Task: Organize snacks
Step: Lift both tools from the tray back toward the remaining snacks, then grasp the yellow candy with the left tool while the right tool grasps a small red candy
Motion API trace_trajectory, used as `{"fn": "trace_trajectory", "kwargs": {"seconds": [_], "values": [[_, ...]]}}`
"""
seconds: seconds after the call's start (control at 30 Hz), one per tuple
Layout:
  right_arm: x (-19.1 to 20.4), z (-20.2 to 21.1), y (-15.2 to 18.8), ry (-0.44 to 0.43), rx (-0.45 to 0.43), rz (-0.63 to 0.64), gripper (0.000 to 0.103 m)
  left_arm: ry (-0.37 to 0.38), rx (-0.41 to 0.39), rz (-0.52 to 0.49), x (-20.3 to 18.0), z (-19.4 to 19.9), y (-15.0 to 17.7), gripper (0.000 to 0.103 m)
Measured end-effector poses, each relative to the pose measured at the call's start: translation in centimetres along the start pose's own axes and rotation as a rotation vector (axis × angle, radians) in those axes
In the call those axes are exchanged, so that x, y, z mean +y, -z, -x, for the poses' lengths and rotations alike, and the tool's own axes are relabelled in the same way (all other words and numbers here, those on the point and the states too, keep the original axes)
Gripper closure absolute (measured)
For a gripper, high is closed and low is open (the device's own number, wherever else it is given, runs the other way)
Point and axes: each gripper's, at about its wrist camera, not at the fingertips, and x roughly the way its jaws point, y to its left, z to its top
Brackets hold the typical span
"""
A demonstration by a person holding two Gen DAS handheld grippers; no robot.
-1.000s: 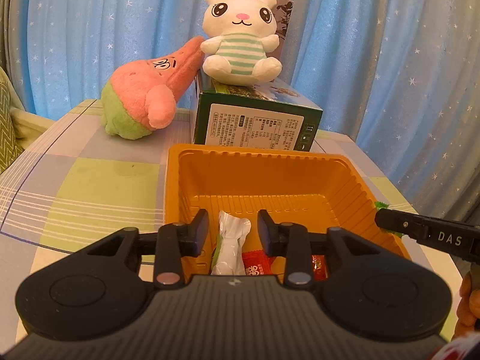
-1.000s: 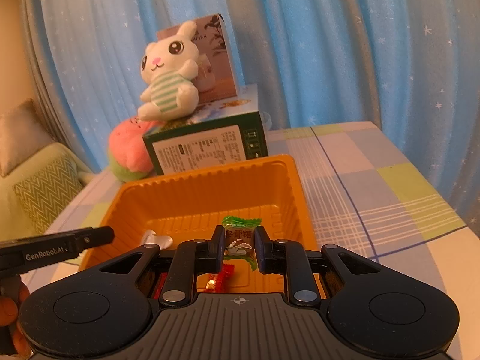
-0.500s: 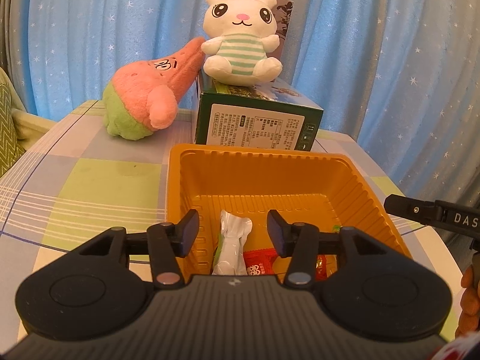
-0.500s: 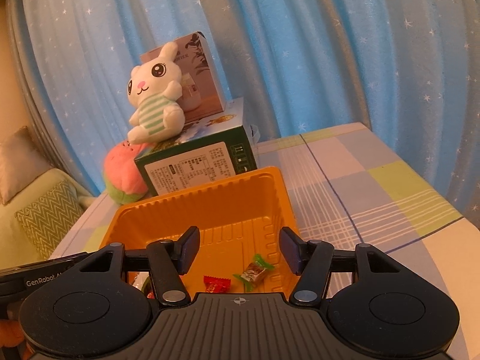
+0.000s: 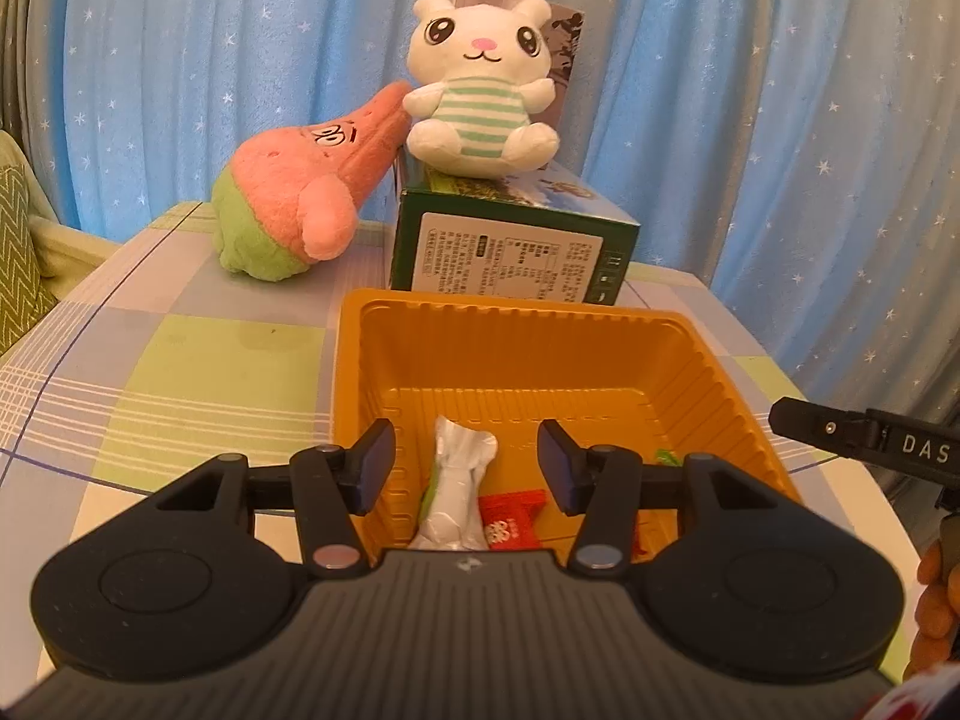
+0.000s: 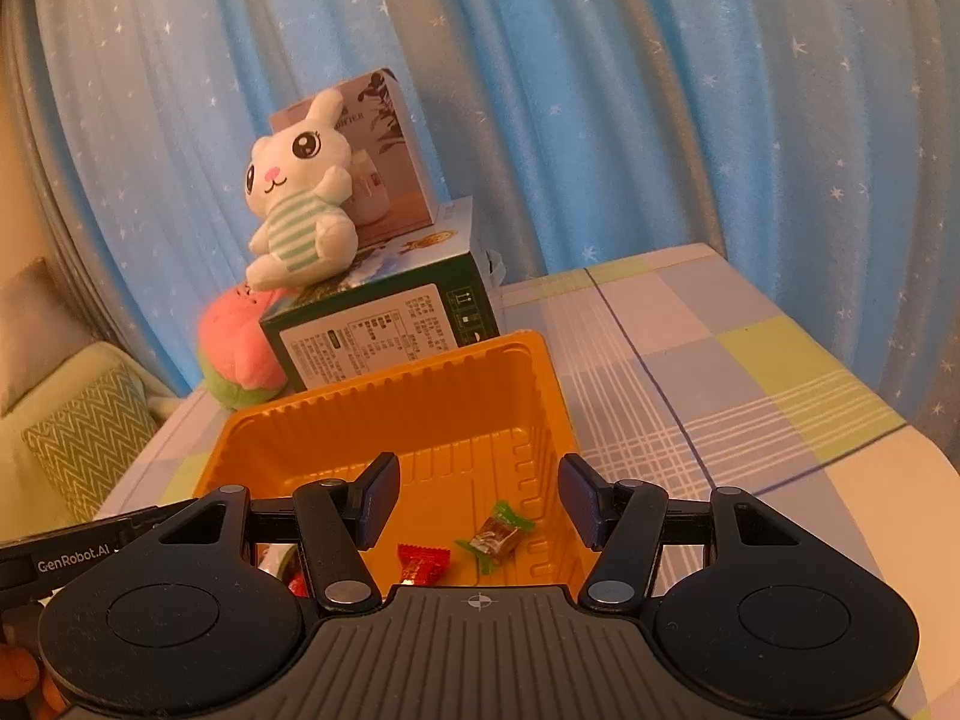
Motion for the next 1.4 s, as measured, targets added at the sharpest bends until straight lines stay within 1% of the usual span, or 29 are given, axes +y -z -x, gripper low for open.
{"fn": "trace_trajectory", "kwargs": {"seconds": [0.17, 0.27, 0.3, 0.47, 0.67, 0.8, 0.93, 1.07, 1.23, 1.4], "values": [[0.4, 2.5, 0.6, 0.003, -0.017, 0.011, 0.044, 0.008, -0.002, -0.005, -0.8, 2.6, 1.2, 0.051], [0.5, 4.4, 1.7, -0.007, -0.009, 0.008, 0.044, 0.012, 0.011, -0.009, -1.4, 4.3, 2.1, 0.048], [0.6, 5.0, 2.1, -0.006, -0.007, 0.01, 0.044, 0.015, 0.017, -0.009, -1.6, 4.9, 2.5, 0.045], [0.6, 8.9, 3.7, -0.001, -0.004, -0.015, 0.044, 0.024, 0.044, 0.01, -2.1, 8.3, 4.7, 0.042], [0.6, 14.4, 6.4, 0.025, 0.007, -0.037, 0.044, 0.042, 0.064, 0.07, -2.1, 13.0, 7.4, 0.035], [0.9, 18.0, 8.4, 0.05, 0.012, -0.035, 0.044, 0.032, 0.06, 0.062, -2.6, 16.4, 8.9, 0.033], [1.2, 20.9, 10.5, 0.056, 0.026, -0.047, 0.044, 0.021, 0.061, 0.037, -3.3, 19.5, 10.4, 0.031], [1.7, 23.2, 12.5, 0.059, 0.052, -0.049, 0.044, 0.02, 0.067, 0.026, -3.8, 21.7, 11.9, 0.029], [2.6, 25.8, 14.0, 0.065, 0.059, -0.02, 0.044, 0.011, 0.073, 0.012, -4.2, 24.2, 13.9, 0.024], [3.3, 26.6, 15.0, 0.063, 0.076, -0.009, 0.044, -0.004, 0.101, 0.012, -3.8, 25.5, 15.7, 0.024]]}}
